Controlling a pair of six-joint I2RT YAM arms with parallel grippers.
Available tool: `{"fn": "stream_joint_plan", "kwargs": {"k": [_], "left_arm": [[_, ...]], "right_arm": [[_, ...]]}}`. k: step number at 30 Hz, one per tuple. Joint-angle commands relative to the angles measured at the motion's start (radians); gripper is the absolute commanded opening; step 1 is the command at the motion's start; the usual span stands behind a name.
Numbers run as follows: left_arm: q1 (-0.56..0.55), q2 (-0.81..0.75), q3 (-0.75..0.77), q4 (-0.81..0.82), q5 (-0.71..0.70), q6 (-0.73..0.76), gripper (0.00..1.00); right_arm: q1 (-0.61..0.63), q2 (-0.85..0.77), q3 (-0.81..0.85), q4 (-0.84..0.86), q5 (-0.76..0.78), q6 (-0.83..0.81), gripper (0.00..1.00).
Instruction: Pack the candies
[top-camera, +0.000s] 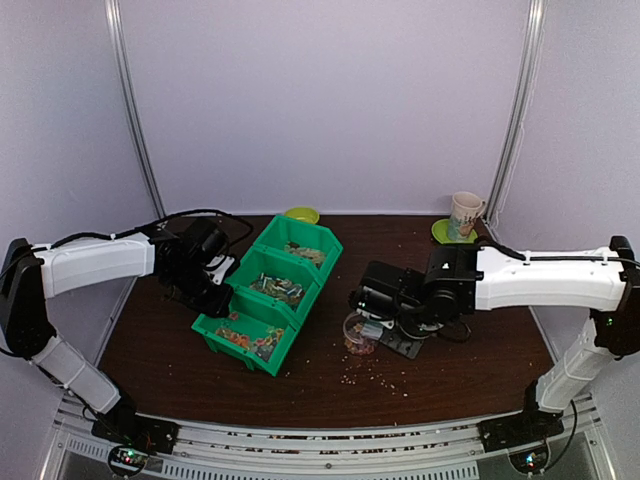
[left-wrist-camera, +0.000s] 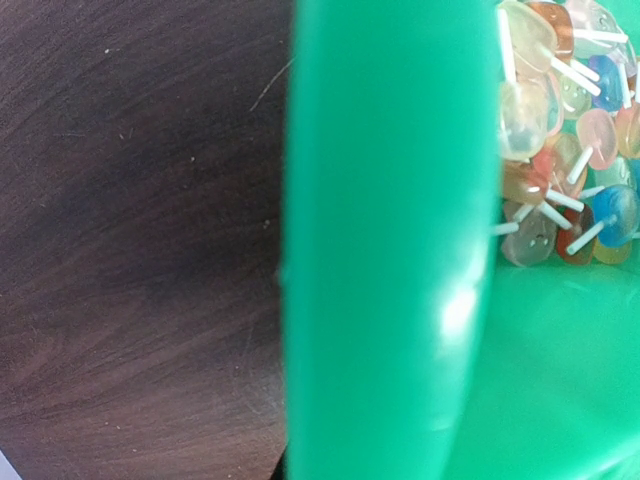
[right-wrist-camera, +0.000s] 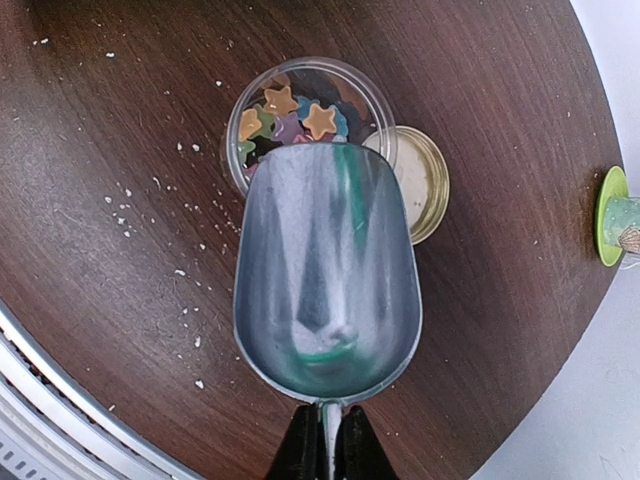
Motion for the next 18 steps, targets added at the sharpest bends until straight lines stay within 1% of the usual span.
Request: {"fn": "stream_joint_plan", "kwargs": {"k": [1, 9, 12, 15, 17, 18], "left_arm": [[0.008, -0.018, 0.026, 0.162, 0.056, -0.013, 0.00], [0.008, -0.011, 0.027, 0.164, 0.058, -0.014, 0.00], [0.007, -0.008, 0.019, 0.181, 0.091, -0.015, 0.00], [0.008, 0.006, 0.008, 0.203, 0.157, -0.019, 0.00], [0.016, 0.018, -0.005, 0.233, 0.244, -0.029, 0.00], [0.026, 0.026, -0.019, 0.257, 0.312, -0.041, 0.00]], "right_arm": [[0.001, -0.013, 0.065, -0.086, 0.054, -0.018, 0.00], [0.017, -0.031, 0.216, -0.084, 0.054, -0.121, 0.00], [0.032, -0.017, 0.267, -0.050, 0.057, -0.143, 0.00], [0.040, -0.002, 0.301, -0.018, 0.051, -0.143, 0.00], [0.047, -0.003, 0.313, 0.011, 0.037, -0.137, 0.00], [0.049, -0.011, 0.317, 0.033, 0.024, -0.137, 0.00]]}}
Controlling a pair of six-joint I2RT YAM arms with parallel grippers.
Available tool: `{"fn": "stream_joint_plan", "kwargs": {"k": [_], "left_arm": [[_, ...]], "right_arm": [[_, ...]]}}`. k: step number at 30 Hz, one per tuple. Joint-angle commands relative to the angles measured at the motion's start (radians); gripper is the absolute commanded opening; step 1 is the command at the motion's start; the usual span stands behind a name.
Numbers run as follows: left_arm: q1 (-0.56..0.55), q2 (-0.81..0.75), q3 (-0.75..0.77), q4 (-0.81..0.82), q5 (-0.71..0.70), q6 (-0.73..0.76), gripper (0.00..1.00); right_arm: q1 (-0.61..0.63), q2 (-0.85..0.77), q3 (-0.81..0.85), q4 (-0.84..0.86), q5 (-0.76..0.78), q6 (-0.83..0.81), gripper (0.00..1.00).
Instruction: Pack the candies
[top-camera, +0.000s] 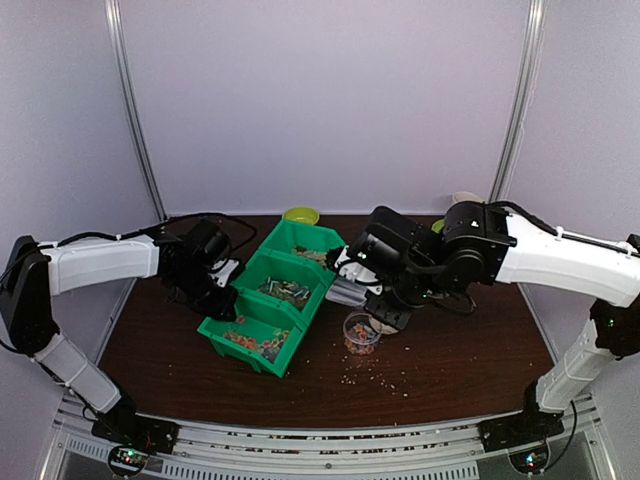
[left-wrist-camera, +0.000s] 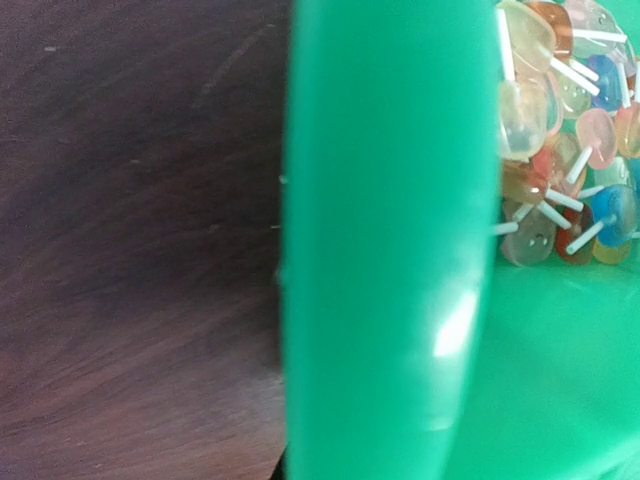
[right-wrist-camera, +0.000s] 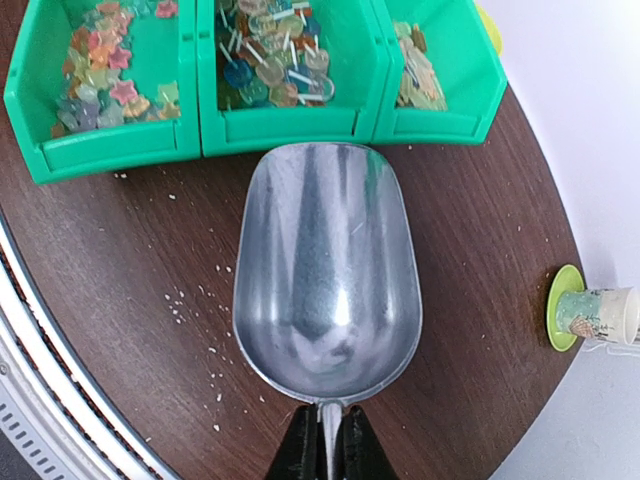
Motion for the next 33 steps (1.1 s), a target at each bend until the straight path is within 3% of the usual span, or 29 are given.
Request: {"fn": "stream_joint_plan", "kwargs": {"k": [1, 5, 14, 22, 33], "left_arm": [[0.040, 0.022, -0.020, 0.252, 0.314, -0.048, 0.00], [0.091, 0.083, -0.048, 0.343, 0.549, -0.104, 0.00], [0.093, 0.104, -0.071, 0.416, 0.653, -0.145, 0.00], [0.092, 0.071, -0.007, 0.226, 0.341, -0.053, 0.00], [0.026, 0.044, 0.034, 0.139, 0.111, -0.013, 0.00]], "right_arm": [[0.013, -0.021, 0.035, 0.098, -0.018, -0.007, 0.00], [0.018, -0.081, 0.020, 0.211, -0.093, -0.009, 0.00], [0.057, -0.046, 0.078, 0.159, -0.152, -0.053, 0.00], [0.087, 0.090, 0.191, 0.004, -0.096, -0.074, 0.00], [0.116, 0.300, 0.340, -0.129, -0.062, -0.097, 0.00]]}}
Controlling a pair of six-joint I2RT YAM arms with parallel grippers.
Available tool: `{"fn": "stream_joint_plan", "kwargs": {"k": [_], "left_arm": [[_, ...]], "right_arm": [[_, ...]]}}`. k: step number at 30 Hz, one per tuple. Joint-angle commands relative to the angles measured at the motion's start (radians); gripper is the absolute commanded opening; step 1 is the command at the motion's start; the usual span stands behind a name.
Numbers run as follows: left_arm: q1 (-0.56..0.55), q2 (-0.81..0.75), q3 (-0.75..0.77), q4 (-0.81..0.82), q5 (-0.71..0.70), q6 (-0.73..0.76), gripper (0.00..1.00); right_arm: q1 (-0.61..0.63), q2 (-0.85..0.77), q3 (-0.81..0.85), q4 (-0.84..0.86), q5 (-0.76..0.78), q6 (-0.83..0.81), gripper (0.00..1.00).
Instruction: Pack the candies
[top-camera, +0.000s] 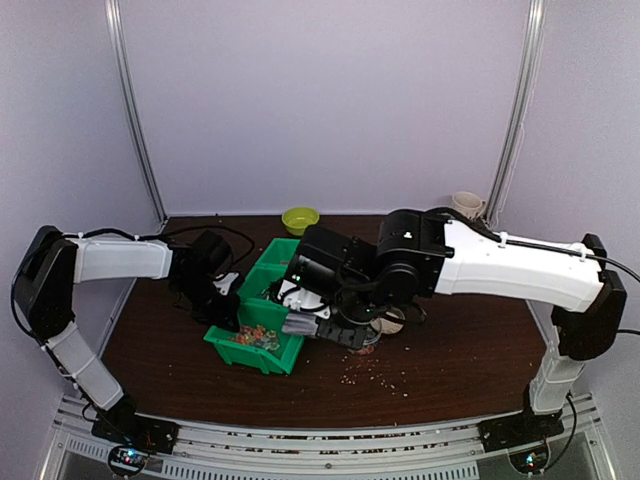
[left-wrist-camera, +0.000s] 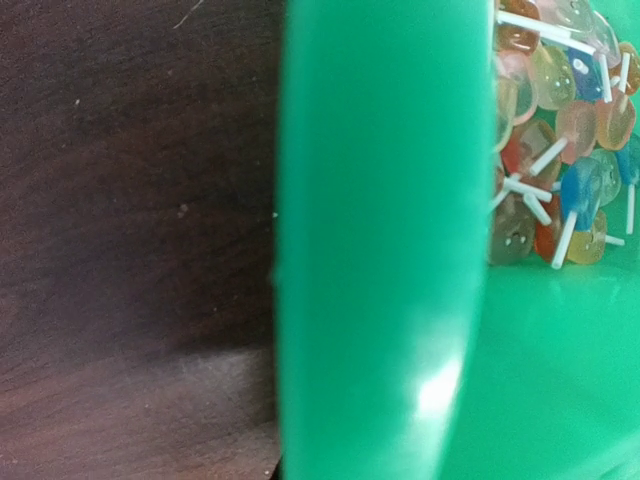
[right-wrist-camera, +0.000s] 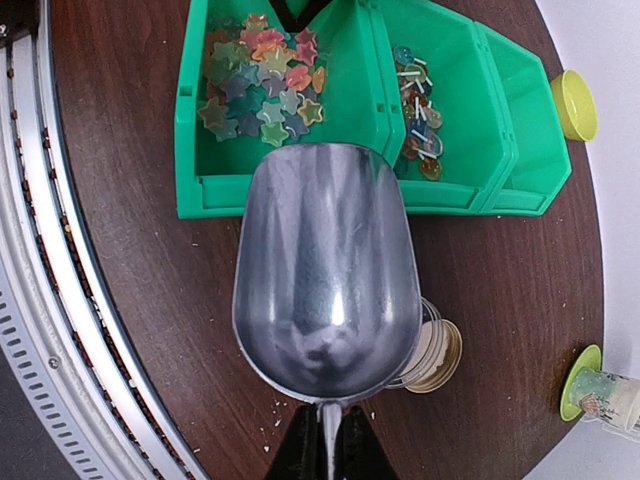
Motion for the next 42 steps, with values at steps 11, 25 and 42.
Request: {"fn": "stream_joint_plan", "kwargs": {"k": [11, 25, 42], "left_arm": [[-0.051, -0.095, 0.080, 0.057, -0.103, 0.062, 0.00], [-0.093, -0.133, 0.085, 0.064, -0.160, 0.084, 0.00], [-0.103, -0.182, 0.063, 0.134, -0.082, 0.091, 0.00]], "right_arm": [[0.037, 0.257, 0.241, -0.156, 0.076, -0.032, 0.00], [0.039, 0.434, 0.353, -0.169, 0.081, -0.055, 0.00], [0.022, 0.596, 0.441, -0.018, -0.027, -0.066, 0.00]]}}
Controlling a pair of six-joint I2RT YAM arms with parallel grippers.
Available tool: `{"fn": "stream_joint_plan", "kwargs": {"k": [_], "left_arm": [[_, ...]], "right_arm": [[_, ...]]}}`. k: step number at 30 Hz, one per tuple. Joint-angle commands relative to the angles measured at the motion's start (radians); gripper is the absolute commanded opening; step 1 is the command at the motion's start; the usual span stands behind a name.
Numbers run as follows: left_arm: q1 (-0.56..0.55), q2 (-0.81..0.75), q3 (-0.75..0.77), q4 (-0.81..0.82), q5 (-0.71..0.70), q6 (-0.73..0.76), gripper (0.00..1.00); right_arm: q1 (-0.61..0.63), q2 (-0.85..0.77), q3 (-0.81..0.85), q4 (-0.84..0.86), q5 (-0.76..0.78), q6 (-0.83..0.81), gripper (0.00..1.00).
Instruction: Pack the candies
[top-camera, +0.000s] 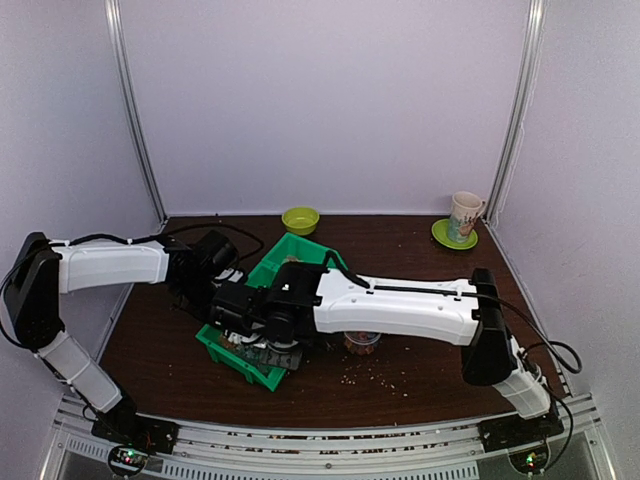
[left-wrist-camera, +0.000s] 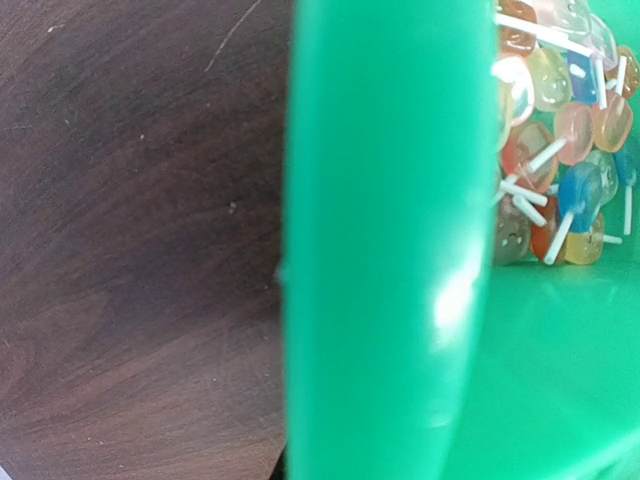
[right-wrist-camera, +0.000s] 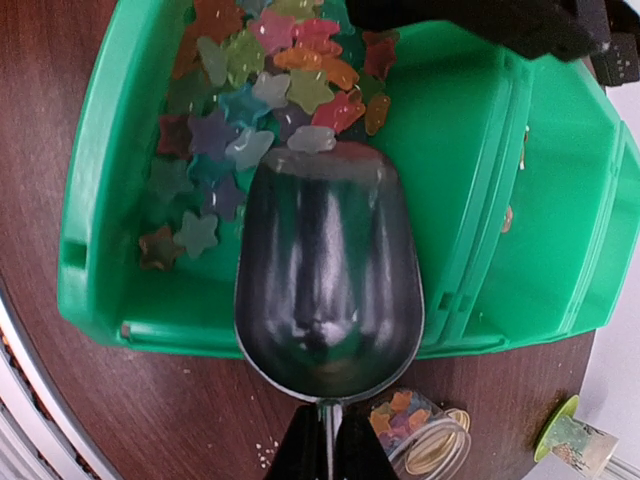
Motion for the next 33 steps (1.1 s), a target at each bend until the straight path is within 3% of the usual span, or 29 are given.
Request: {"fn": "stream_joint_plan", "kwargs": {"k": [1, 6, 19, 33], "left_arm": [[-0.002, -0.105, 0.053, 0.203, 0.158, -0.012, 0.00], [-0.002, -0.105, 0.049, 0.213, 0.175, -0.012, 0.00], [0.035, -0.096, 0.035, 0.241, 0.252, -0.037, 0.00], [0.062, -0.064, 0.046, 0.199, 0.220, -0.043, 0.00]], "right_arm": [[-0.009, 0.074, -0.003, 0.076, -0.109, 0.013, 0.00], [-0.013, 0.064, -0.070, 0.189, -0.117, 0.038, 0.00], [-0.027, -0.076, -0.502, 0.637, -0.172, 0.089, 0.00], [-0.063, -0.305, -0.886, 1.028, -0.221, 0.158, 0.00]]}}
